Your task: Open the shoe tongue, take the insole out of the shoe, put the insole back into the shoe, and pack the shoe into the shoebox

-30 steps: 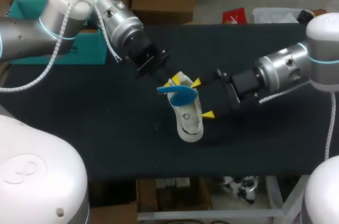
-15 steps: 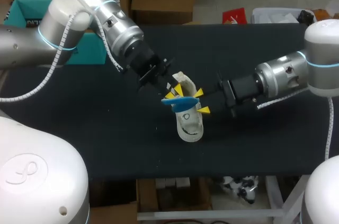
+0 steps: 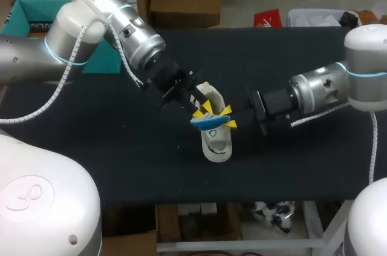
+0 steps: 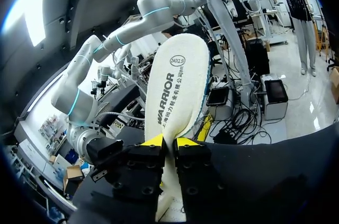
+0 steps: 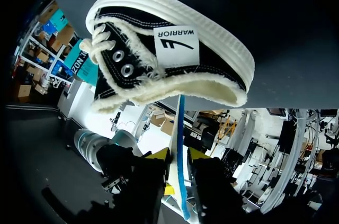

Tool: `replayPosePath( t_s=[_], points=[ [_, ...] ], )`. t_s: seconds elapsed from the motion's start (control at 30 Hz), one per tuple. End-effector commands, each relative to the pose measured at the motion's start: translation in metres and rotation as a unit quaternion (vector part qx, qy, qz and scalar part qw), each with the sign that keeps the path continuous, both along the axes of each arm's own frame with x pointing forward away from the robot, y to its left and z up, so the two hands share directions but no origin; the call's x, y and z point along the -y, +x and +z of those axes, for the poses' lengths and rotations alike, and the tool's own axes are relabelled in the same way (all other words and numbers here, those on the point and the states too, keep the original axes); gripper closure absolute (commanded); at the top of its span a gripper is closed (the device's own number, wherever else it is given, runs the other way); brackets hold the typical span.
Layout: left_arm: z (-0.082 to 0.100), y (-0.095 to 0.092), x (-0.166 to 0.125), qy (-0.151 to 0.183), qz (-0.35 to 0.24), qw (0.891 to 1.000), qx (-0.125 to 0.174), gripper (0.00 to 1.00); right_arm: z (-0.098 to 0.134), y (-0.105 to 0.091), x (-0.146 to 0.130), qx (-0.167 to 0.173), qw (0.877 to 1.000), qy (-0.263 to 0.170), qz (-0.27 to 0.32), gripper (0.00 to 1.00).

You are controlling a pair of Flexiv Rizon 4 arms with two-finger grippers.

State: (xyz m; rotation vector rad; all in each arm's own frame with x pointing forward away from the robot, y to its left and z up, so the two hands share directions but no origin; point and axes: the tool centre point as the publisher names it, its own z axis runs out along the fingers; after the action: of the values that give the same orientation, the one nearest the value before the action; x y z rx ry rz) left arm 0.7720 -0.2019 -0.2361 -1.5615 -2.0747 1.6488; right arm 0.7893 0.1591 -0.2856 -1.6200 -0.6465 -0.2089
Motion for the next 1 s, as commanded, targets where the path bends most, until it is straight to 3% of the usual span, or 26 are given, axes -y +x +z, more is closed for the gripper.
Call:
replayPosePath(
  t_s=[0.03,0.33,0.4,0.43,0.5,0.8,1.0],
  points=[
    [-0.001,-0.002,0.003,0.001,0.002,1.0,0.002,1.0,-0.002,0.001,0.0,0.001,1.0,0.003,0.002,1.0],
    [-0.003,0.0,0.003,0.014,-0.005,1.0,-0.002,1.0,-0.003,0.0,-0.002,0.044,0.999,0.016,-0.017,1.0],
    [-0.003,0.001,0.002,0.025,-0.012,1.0,-0.006,0.64,-0.003,0.0,-0.003,0.055,0.998,0.019,-0.019,1.0],
    [-0.002,0.002,0.001,0.033,-0.015,0.999,-0.007,0.27,-0.003,0.0,-0.004,0.058,0.998,0.019,-0.019,1.0],
    [-0.002,0.005,-0.002,0.047,-0.022,0.999,-0.013,0.0,-0.002,0.0,-0.005,0.068,0.997,0.02,-0.02,1.0],
    [-0.001,0.034,-0.033,0.09,-0.004,0.996,-0.022,0.0,-0.005,0.001,-0.007,0.119,0.992,0.022,-0.034,1.0],
    [-0.004,0.06,-0.054,0.132,0.006,0.99,-0.054,0.0,-0.01,-0.002,-0.006,0.126,0.991,0.028,-0.035,1.0]
  ],
)
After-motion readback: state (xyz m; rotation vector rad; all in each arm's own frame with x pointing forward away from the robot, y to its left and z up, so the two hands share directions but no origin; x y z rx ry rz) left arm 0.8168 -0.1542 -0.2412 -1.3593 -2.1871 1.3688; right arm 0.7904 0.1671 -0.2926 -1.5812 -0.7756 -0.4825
